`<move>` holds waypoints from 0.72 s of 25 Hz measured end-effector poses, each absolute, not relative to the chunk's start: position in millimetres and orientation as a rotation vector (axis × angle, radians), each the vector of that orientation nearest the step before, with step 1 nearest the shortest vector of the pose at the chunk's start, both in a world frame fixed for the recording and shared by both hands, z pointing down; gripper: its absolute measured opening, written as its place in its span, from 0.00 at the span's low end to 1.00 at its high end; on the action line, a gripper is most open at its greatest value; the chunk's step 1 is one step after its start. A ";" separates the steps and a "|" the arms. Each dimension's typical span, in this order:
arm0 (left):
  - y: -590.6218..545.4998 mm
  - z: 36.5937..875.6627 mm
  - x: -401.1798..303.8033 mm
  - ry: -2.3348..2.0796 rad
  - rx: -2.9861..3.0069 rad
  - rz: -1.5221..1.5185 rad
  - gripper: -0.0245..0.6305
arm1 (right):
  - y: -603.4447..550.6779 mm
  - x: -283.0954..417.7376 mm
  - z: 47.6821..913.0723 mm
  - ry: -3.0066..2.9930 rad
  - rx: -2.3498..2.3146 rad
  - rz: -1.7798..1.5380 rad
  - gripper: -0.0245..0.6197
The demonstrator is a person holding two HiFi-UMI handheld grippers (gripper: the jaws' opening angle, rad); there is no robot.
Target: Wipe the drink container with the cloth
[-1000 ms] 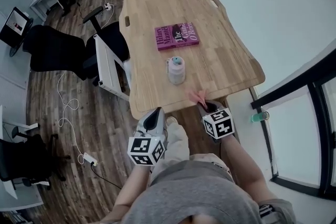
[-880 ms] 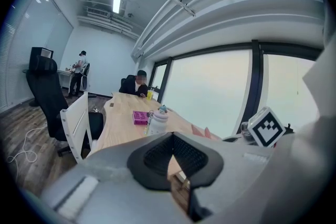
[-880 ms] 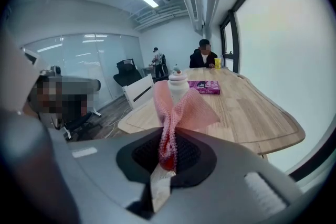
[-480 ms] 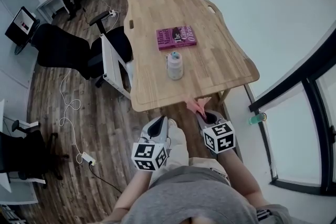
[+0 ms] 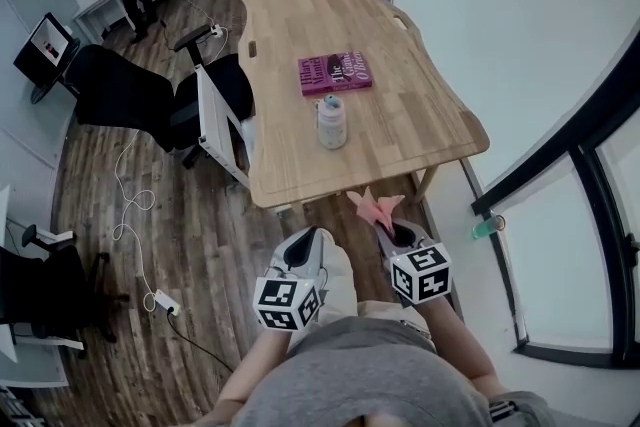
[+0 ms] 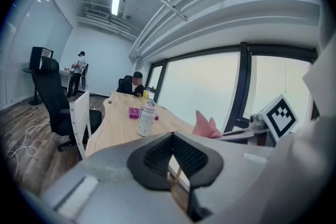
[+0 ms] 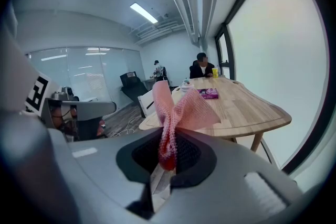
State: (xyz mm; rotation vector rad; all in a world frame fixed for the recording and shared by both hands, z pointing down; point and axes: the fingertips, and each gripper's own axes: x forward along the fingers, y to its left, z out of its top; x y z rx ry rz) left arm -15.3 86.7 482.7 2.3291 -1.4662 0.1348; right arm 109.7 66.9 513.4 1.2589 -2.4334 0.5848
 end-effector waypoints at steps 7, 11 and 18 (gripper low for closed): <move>91.2 481.6 -14.9 -1.469 2.335 0.131 0.04 | 73.5 105.6 510.3 -2.453 1.253 0.577 0.08; 92.0 480.0 -15.9 -1.470 2.335 0.126 0.04 | 74.7 105.5 506.6 -2.453 1.256 0.546 0.07; 92.1 479.1 -18.9 -1.469 2.336 0.124 0.04 | 75.0 104.7 501.9 -2.463 1.268 0.536 0.07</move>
